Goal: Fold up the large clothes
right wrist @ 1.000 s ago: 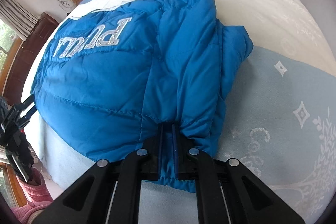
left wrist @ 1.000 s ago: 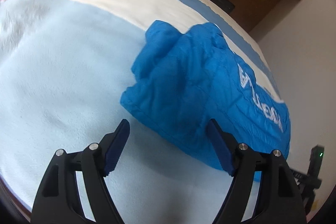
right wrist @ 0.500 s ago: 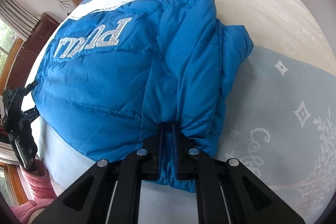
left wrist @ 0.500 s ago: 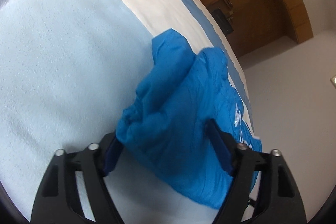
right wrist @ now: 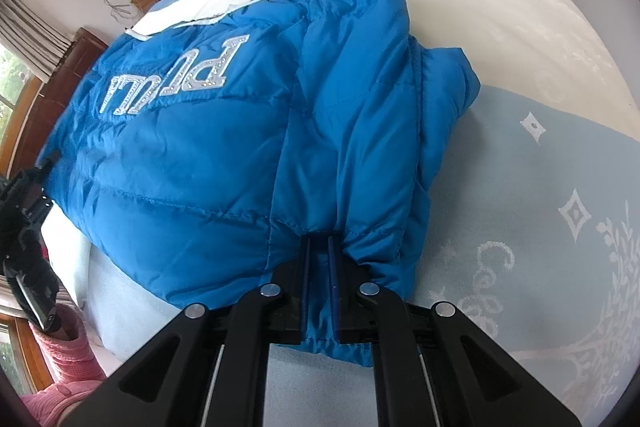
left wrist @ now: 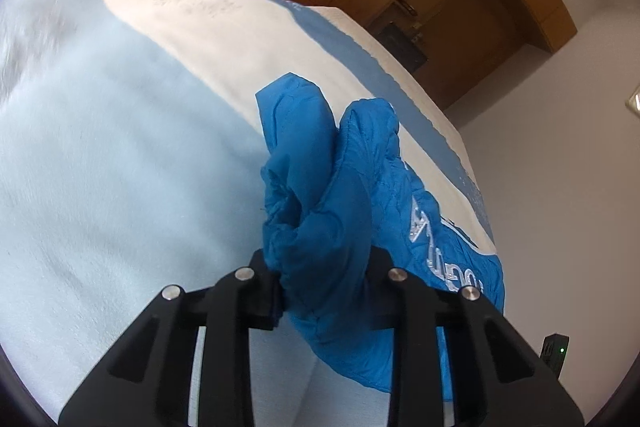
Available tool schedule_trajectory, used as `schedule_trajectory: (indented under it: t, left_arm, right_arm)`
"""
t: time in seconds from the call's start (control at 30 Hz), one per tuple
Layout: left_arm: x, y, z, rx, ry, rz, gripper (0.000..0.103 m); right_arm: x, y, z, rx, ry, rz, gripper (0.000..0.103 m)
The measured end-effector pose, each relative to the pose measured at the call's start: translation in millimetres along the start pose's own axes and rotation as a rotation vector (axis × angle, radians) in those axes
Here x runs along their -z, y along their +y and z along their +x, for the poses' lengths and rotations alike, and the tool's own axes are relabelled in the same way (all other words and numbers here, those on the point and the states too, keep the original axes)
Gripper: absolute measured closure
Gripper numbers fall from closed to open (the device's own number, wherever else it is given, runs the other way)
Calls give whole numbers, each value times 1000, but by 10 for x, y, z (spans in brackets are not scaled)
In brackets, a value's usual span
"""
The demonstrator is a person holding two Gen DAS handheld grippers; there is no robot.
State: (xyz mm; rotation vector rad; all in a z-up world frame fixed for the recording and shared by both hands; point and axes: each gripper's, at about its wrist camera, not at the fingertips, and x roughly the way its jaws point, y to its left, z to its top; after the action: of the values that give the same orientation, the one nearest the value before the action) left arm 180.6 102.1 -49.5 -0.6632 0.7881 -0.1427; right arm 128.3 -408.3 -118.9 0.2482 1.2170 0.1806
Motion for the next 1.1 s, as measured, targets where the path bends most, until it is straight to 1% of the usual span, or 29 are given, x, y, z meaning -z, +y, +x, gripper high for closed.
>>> schedule_trajectory:
  t: [0.07,0.13,0.2,0.27,0.3,0.33,0.43,0.53,0.6,0.67,0.8,0.93,1.0,1.1]
  left_arm:
    - [-4,86,65,-13,21,-13,77]
    - [26,296,204,-31,75,-64,77]
    - [73,518,337,10,120,-111,76]
    - [87,655,395,61,144,-155,76]
    - [82,699,409,83,150,-169,76]
    - [79,705,412,87,153,-170,76]
    - [64,683,419,73,150,-164,76]
    - [25,575,390,70,118,-134,80]
    - [13,436,314,76,76,-99,82]
    - [-3,238,163,91,20,-43,82]
    - [43,-278,-86,89,-56,114,83]
    - [64,-755,-199,86,-93,250,83]
    - [120,-1050,-216,84,-106,330,83]
    - [217,-1367,-200,81,-109,418,83]
  right_arm:
    - [5,-3,-1,-3,1,0,96]
    - [3,0,-5,-5,1,-2,96]
    - [-6,-15,-1,-9,1,-4,96]
    - [-10,-15,2,-12,2,-6,96]
    - [-16,-15,4,-12,2,-7,96]
    - [-19,-18,6,-13,1,-8,96]
    - [-14,-54,11,-27,-3,-6,96]
    - [-5,-62,-3,-33,-5,-2,96]
    - [-11,-57,-17,-24,0,-5,96]
    - [-25,-21,-42,-10,4,-16,96]
    - [-41,39,-153,-3,7,-28,91]
    - [-37,101,-425,12,-59,-57,81]
    - [-36,102,-567,18,-87,-58,80]
    - [-51,34,-683,22,-95,-37,80]
